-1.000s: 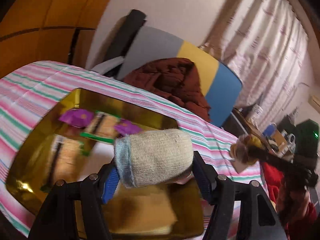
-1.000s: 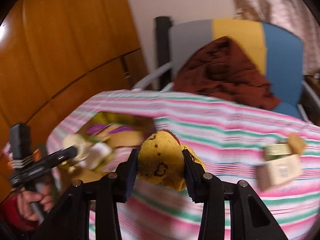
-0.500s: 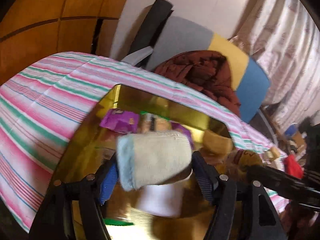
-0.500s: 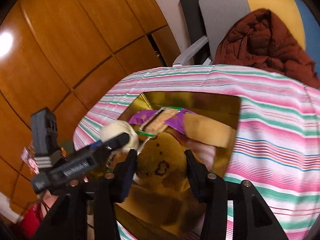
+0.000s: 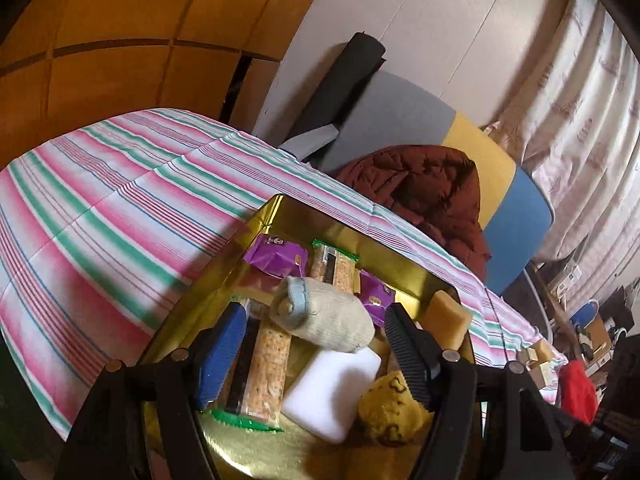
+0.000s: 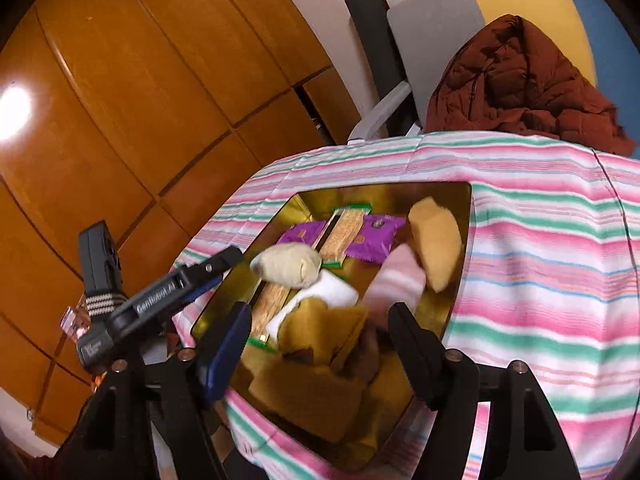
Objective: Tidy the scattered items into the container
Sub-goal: 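Carry the cream sock and yellow sponge into the tin and open both tools, then withdraw both open tools from the tin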
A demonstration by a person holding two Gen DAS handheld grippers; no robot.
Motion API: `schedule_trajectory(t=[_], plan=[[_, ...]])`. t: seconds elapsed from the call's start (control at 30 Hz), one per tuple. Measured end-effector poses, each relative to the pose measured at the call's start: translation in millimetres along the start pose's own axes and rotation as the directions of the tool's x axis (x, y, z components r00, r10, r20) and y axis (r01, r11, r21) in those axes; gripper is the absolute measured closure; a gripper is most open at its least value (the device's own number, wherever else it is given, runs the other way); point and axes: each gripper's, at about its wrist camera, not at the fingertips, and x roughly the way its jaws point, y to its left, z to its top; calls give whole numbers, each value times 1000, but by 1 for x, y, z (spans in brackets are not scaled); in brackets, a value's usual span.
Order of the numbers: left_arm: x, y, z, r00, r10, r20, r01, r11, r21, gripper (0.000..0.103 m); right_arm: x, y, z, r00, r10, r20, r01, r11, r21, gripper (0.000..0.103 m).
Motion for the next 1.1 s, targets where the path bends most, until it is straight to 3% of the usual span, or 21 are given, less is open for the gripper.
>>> schedule_trajectory(t=[0.13,0.27,0.4,0.5,0.6,0.7,0.83,0.97,1.1], plan=[[-10,3,-5,1000,18,21,-17,1000,-13,30,2,4,-15,998,40,-51,-40,999,8,34],[-18,11,-4,998,38,50,-35,998,-58,30,14,19,-26,986,70,-149,-76,996,-40,55],[-23,20,-3,997,49,52,-43,993,-112,30,36,29,-32,976,-21,-218,-4,994,-110,63],[-24,19,-4,998,51,42,-46,993,-110,30,56,25,-32,969,-110,-221,78,986,-148,67],[-24,13,-7,998,54,33,-51,995,-85,30,58,15,-24,974,-121,-192,101,989,-108,66],[-24,7,-10,998,50,29,-48,996,-69,30,42,7,-17,988,-63,-144,56,997,-54,66],[-22,-7,-17,1000,10,9,-9,998,-62,30,9,2,-11,993,-98,-71,93,993,-71,49],[-13,-35,-24,999,-30,-43,30,1000,0,30,-28,-16,-7,986,-154,-63,150,987,-56,44],[-13,-65,-36,995,-79,-66,83,994,64,30,-75,-53,0,957,-281,-67,278,959,-51,27]])
